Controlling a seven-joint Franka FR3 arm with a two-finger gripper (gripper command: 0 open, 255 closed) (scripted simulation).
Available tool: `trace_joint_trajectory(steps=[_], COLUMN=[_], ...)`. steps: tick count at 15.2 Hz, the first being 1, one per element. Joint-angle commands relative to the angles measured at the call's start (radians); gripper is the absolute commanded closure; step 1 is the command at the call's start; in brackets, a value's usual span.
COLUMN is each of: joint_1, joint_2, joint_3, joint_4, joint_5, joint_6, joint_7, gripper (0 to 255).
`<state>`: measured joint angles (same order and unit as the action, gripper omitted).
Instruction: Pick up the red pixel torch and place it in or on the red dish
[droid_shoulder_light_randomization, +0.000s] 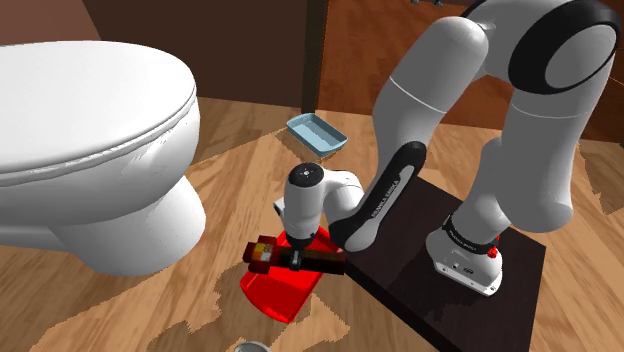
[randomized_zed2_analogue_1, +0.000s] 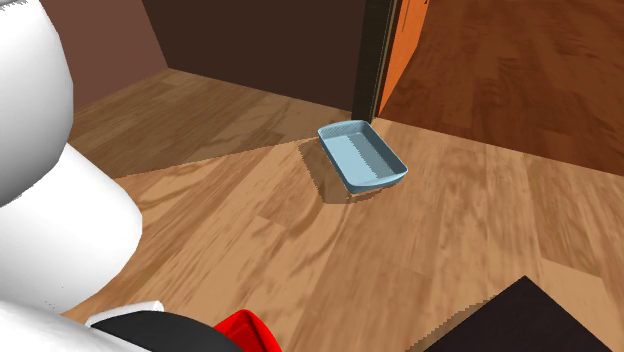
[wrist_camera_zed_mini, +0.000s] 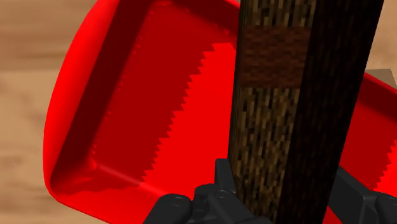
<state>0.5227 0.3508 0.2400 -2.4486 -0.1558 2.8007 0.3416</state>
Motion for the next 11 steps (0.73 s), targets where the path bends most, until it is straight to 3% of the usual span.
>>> trace_joint_trajectory(steps=[1, 10, 11], joint_1=[0.012, 0.019, 0.02], joint_2=[0.031, 0.05, 0.051], joint_3=[-0.015, -0.024, -0.025], joint_4=[0.007, 0.012, 0.013], joint_5=[-0.016, -0.025, -0.026], joint_6=[0.024, 0.038, 0.038], joint_7=[0.013, 0.019, 0.019], gripper=[255, 255, 0])
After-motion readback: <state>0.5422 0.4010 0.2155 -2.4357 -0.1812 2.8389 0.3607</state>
